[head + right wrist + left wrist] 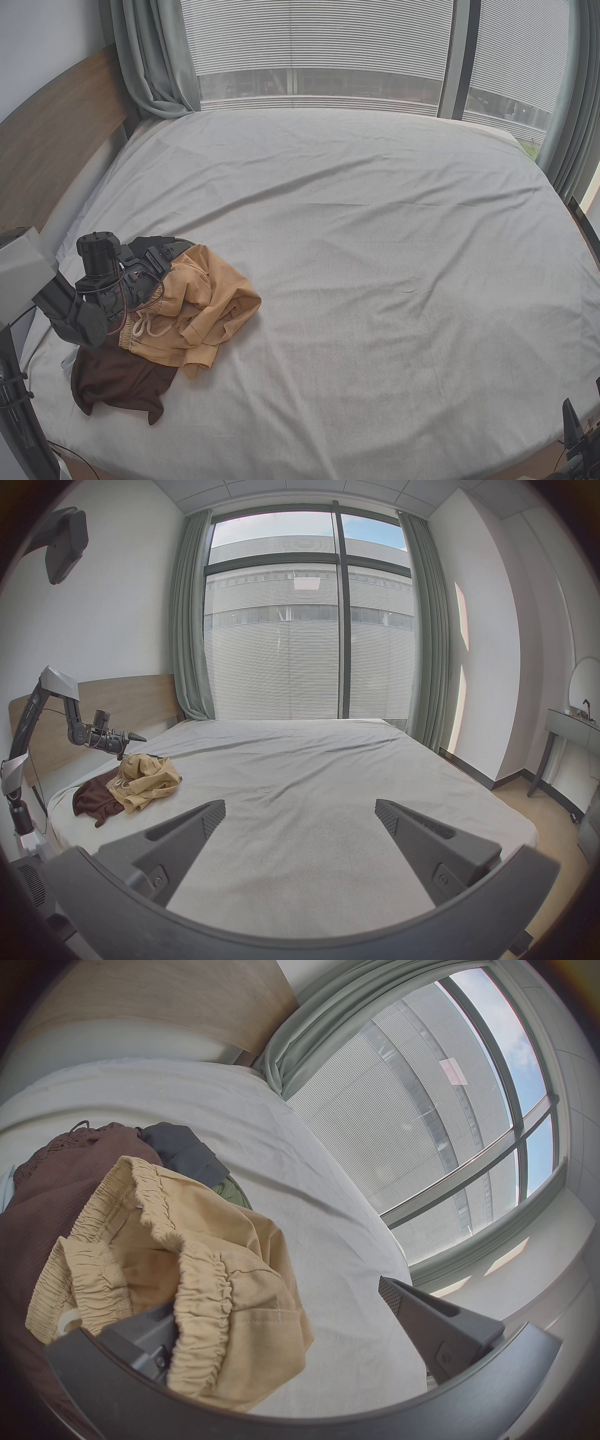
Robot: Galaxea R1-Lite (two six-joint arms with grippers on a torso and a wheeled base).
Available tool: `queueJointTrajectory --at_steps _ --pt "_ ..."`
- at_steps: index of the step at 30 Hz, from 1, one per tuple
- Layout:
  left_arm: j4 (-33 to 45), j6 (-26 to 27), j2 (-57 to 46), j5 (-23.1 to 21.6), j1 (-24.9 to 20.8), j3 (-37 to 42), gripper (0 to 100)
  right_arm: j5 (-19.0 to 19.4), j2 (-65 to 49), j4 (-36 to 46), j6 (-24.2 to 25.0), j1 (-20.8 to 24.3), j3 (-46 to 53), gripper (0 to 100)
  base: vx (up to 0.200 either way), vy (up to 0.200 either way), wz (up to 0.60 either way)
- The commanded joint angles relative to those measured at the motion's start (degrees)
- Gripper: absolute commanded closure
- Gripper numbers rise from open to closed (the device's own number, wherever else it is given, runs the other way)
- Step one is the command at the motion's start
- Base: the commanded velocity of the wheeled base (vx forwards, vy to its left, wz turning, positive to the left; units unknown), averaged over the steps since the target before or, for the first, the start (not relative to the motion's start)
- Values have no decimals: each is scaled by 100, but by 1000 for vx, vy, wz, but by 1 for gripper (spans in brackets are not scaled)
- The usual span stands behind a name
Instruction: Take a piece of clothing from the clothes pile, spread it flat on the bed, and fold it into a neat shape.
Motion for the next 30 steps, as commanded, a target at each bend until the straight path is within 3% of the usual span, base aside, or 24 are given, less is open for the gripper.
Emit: queueJointTrajectory --at_steps 1,5,6,17,23,30 --pt "2 -9 182 5 15 -124 0 -1 -84 -2 8 1 101 0 0 0 0" --pt "2 -18 235 5 23 -133 0 -1 -75 -2 8 -8 101 0 0 0 0" --pt "-6 -18 244 5 32 -133 100 -1 -84 -2 8 1 101 0 0 0 0" --pt "-33 -9 235 -12 32 -19 100 -1 -75 -2 26 -8 101 0 0 0 0" --pt "-446 -150 -38 -56 15 430 100 -1 -75 -2 26 -8 101 0 0 0 0" --pt "-490 -159 -873 -768 111 1106 100 -1 -75 -2 17 -8 101 0 0 0 0"
